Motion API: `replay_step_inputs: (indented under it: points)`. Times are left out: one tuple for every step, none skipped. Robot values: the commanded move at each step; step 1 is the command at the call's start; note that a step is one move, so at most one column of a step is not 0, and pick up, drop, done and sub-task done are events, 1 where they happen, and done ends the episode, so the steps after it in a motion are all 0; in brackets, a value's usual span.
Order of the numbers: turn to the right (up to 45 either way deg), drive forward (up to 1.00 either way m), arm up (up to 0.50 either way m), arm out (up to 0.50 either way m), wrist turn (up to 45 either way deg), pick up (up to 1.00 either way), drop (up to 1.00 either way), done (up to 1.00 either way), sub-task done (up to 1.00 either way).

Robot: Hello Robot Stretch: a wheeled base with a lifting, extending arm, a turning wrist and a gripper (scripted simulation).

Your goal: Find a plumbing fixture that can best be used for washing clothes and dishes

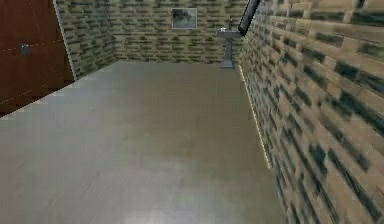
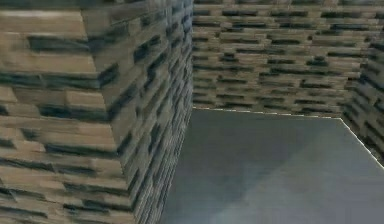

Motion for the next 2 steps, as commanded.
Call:
replay_step_inputs:
  points:
    - [0.0,1.0,0.0,0.0,0.0,0.0,0.0,0.0,0.0]
    - [0.0,1.0,0.0,0.0,0.0,0.0,0.0,0.0,0.0]
